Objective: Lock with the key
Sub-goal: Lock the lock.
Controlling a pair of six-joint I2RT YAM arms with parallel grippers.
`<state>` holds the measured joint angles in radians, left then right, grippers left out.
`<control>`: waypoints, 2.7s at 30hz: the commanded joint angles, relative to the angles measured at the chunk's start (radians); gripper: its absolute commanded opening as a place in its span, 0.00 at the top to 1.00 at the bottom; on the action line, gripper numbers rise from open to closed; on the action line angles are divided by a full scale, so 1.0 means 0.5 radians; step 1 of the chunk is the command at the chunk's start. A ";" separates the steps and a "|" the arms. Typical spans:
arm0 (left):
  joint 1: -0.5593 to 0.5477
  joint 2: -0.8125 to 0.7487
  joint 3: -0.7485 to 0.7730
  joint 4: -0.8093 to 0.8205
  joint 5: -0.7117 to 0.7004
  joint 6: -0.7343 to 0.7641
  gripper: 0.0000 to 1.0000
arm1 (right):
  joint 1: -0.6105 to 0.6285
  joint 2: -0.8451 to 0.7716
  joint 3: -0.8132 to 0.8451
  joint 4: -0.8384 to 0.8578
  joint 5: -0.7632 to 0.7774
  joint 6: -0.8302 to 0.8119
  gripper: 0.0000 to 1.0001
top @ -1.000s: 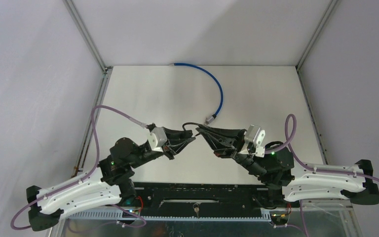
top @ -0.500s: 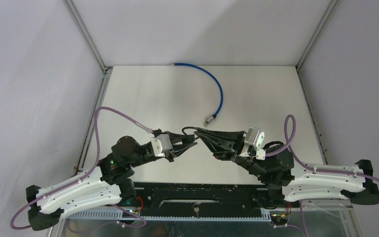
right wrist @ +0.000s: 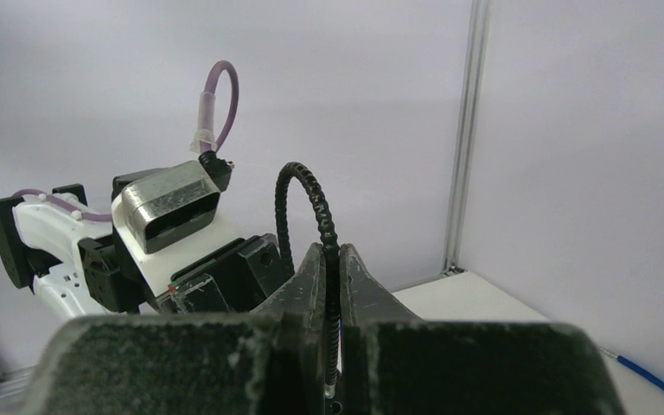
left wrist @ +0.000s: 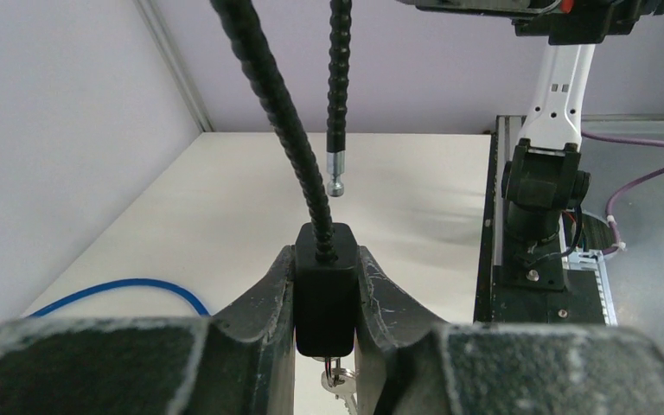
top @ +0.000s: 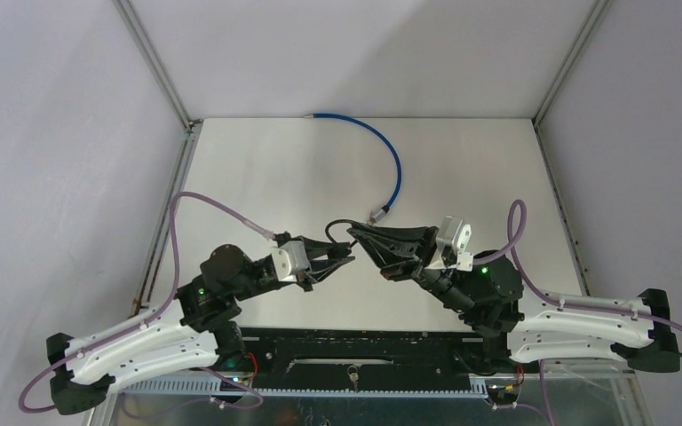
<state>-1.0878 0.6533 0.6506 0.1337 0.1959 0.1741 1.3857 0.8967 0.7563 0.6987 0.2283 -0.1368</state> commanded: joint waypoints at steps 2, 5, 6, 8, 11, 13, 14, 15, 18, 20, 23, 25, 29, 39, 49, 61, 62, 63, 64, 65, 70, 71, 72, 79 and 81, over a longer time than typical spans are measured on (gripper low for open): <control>0.003 -0.032 0.027 0.168 0.046 -0.072 1.00 | -0.035 0.012 0.012 0.149 0.045 0.149 1.00; 0.003 -0.041 0.002 0.217 0.026 -0.113 1.00 | -0.062 0.008 -0.019 0.171 0.044 0.215 1.00; 0.003 -0.042 -0.002 0.222 0.025 -0.117 1.00 | -0.069 0.009 -0.028 0.177 0.045 0.223 1.00; 0.003 -0.040 -0.003 0.225 0.027 -0.124 1.00 | -0.076 0.015 -0.042 0.189 0.044 0.249 1.00; 0.003 -0.034 -0.001 0.229 0.035 -0.126 1.00 | -0.087 0.025 -0.052 0.204 0.035 0.264 1.00; 0.003 -0.031 0.000 0.241 0.038 -0.132 1.00 | -0.093 0.034 -0.052 0.204 0.028 0.264 1.00; 0.003 -0.027 0.000 0.244 0.041 -0.131 1.00 | -0.095 0.037 -0.052 0.204 0.027 0.264 1.00; 0.003 -0.023 0.000 0.242 0.048 -0.132 1.00 | -0.095 0.038 -0.052 0.206 0.023 0.264 1.00; 0.005 -0.008 0.003 0.236 0.061 -0.134 1.00 | -0.096 0.038 -0.052 0.221 0.011 0.264 1.00; 0.003 0.001 0.003 0.230 0.070 -0.138 1.00 | -0.098 0.036 -0.052 0.231 0.000 0.264 1.00; 0.003 0.014 0.003 0.237 0.079 -0.150 1.00 | -0.099 0.034 -0.052 0.227 -0.007 0.264 1.00; 0.003 0.024 0.005 0.235 0.083 -0.152 1.00 | -0.102 0.029 -0.053 0.215 -0.010 0.264 1.00; 0.003 0.034 0.012 0.235 0.085 -0.155 1.00 | -0.104 0.025 -0.052 0.203 -0.023 0.261 1.00; 0.003 0.010 0.000 0.236 0.023 -0.158 1.00 | -0.093 -0.009 -0.052 0.087 -0.033 0.264 1.00; 0.003 0.014 -0.001 0.242 -0.003 -0.163 1.00 | -0.091 -0.020 -0.112 0.106 -0.038 0.336 1.00; 0.003 0.053 0.011 0.270 0.036 -0.193 1.00 | -0.087 0.010 -0.114 0.125 -0.060 0.355 1.00; 0.003 0.058 0.012 0.277 0.041 -0.199 1.00 | -0.087 0.013 -0.113 0.124 -0.059 0.359 1.00; 0.003 0.061 0.015 0.283 0.046 -0.204 1.00 | -0.088 0.016 -0.112 0.122 -0.064 0.359 1.00; 0.003 0.064 0.017 0.286 0.048 -0.207 1.00 | -0.087 0.017 -0.113 0.118 -0.069 0.359 1.00; 0.003 0.067 0.020 0.288 0.047 -0.207 1.00 | -0.088 0.018 -0.113 0.109 -0.070 0.359 1.00; 0.003 0.069 0.032 0.293 0.037 -0.208 1.00 | -0.080 0.011 -0.114 0.026 -0.061 0.354 1.00; 0.003 0.073 0.035 0.294 0.036 -0.206 1.00 | -0.080 0.009 -0.114 0.008 -0.058 0.353 1.00; 0.003 0.074 0.036 0.296 0.034 -0.207 1.00 | -0.079 0.007 -0.117 -0.003 -0.054 0.347 1.00; 0.003 0.078 0.036 0.314 0.038 -0.216 1.00 | -0.078 -0.017 -0.175 0.013 0.009 0.345 1.00; 0.003 0.080 0.035 0.318 0.047 -0.220 1.00 | -0.080 -0.016 -0.186 0.020 0.020 0.345 1.00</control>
<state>-1.0866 0.6937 0.6502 0.2108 0.2054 0.0780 1.3357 0.8772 0.6876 0.7498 0.2401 0.0196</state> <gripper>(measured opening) 0.253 0.031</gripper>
